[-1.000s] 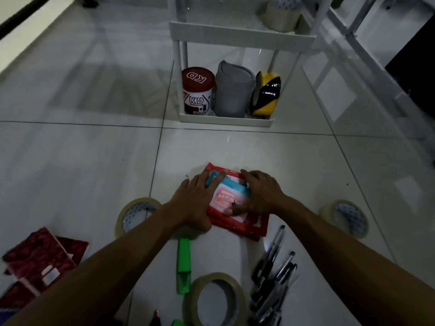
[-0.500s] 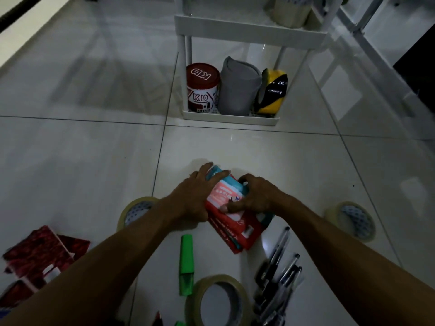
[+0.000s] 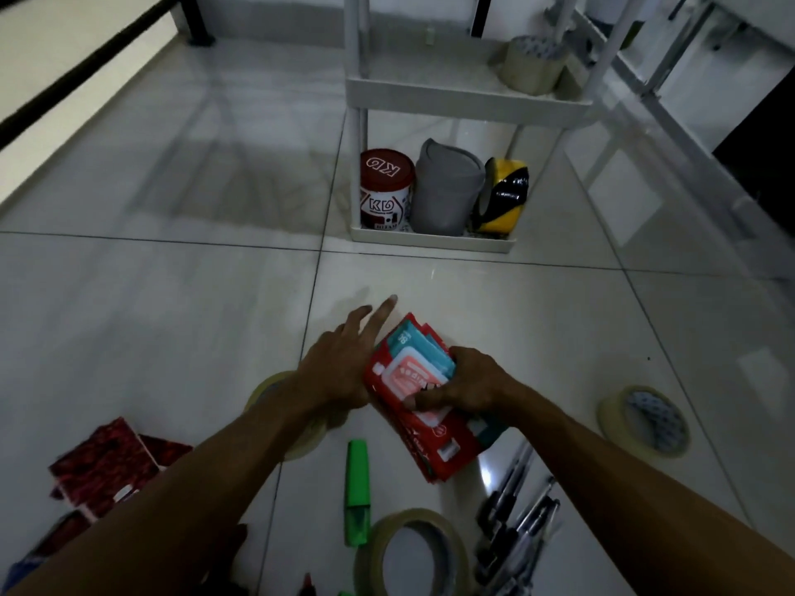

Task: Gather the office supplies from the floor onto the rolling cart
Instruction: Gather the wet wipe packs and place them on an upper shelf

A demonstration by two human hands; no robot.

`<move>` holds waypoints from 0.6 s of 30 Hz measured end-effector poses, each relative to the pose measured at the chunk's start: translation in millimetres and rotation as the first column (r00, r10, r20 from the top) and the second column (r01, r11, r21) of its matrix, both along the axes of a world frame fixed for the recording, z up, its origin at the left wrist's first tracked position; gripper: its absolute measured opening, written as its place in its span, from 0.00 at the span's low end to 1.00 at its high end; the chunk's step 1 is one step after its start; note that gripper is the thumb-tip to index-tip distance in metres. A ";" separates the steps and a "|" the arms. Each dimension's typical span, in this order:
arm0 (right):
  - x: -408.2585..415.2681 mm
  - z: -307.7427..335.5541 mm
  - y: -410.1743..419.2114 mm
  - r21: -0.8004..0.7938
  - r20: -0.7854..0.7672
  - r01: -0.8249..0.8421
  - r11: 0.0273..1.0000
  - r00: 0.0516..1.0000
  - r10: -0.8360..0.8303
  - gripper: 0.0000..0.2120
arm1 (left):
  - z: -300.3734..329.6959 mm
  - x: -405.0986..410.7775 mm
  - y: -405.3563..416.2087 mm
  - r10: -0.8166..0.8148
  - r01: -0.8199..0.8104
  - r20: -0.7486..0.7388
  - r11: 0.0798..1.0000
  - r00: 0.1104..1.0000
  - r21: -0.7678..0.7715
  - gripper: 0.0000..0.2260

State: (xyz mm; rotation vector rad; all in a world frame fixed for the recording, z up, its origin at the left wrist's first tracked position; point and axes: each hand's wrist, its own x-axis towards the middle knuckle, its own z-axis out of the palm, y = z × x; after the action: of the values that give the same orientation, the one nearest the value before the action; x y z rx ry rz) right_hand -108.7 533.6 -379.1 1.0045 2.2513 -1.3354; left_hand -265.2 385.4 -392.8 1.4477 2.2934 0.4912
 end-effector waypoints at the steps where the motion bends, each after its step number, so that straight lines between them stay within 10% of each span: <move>1: 1.9 4.2 -0.8 -0.044 -0.021 0.036 0.998 0.999 -0.037 0.32 | 6.7 -4.6 -1.4 0.037 -0.037 -0.009 0.999 0.999 -0.010 0.55; 18: -7.8 200.2 46.4 -0.217 -0.398 0.381 0.899 0.806 -0.438 0.25 | 182.0 -38.1 41.9 0.153 -0.186 0.116 0.906 0.981 0.380 0.37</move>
State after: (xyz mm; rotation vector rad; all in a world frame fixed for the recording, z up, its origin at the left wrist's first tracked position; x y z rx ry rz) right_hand -116.5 580.0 -178.8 1.3071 2.2863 -2.0480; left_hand -303.3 427.3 -210.7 1.3646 2.3557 1.0950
